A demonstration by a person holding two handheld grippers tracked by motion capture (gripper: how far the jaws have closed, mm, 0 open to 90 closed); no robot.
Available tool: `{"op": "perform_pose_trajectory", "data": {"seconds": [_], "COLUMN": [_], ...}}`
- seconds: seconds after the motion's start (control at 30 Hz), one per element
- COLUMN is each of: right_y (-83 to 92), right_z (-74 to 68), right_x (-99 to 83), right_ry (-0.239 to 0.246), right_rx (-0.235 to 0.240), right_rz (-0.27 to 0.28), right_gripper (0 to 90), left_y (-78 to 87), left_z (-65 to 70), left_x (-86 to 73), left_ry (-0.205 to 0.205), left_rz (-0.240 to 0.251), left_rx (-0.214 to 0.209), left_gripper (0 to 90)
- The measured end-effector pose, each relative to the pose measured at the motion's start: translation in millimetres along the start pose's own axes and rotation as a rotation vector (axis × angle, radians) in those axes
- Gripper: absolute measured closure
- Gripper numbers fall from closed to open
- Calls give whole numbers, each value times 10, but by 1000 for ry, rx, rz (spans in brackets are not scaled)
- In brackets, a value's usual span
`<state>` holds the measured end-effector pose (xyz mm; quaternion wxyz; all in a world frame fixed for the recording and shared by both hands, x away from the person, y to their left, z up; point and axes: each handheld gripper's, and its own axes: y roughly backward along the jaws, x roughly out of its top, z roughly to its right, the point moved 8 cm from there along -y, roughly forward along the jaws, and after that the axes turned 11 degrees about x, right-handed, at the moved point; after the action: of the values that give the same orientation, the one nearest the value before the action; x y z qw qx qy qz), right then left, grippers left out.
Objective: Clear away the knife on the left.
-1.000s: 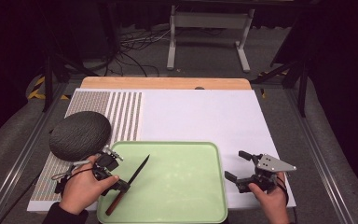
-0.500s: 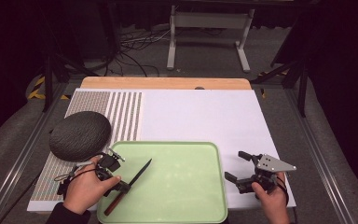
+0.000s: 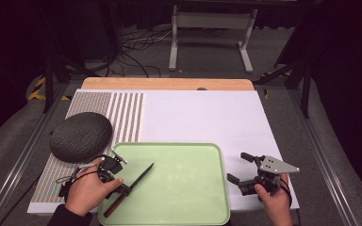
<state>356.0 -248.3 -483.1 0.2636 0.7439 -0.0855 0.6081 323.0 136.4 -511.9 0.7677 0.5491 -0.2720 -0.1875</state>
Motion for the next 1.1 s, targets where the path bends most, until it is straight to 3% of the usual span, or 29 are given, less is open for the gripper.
{"op": "perform_pose_trajectory", "data": {"seconds": [0.37,0.53,0.57,0.63,0.73,0.8,0.83,0.93,1.1], "right_y": [-4,-4,-4,-4,-3,-3,-3,-3,-6], "right_z": [-5,-9,-8,-8,-7,-6,-6,-7,-7], "right_x": [0,0,0,0,0,0,0,-1,-5], "right_ry": [3,2,4,3,4,4,3,3,0], "right_rx": [1,2,3,3,2,2,2,2,2], "right_rz": [-4,-5,-5,-4,-5,-5,-5,-5,-7], "right_gripper": [19,19,19,19,19,19,19,19,19], "left_y": [-18,-17,-14,-3,9,20,38,78,140], "left_z": [-9,-6,0,2,21,29,23,27,64], "left_x": [-4,3,8,10,14,32,50,89,122], "left_ry": [8,-8,-4,-14,-40,-51,-69,-132,-201], "left_rz": [-11,-1,5,9,15,37,62,129,192], "left_rx": [3,8,3,4,6,30,66,113,142], "left_gripper": [776,764,704,670,511,414,357,226,180]}}
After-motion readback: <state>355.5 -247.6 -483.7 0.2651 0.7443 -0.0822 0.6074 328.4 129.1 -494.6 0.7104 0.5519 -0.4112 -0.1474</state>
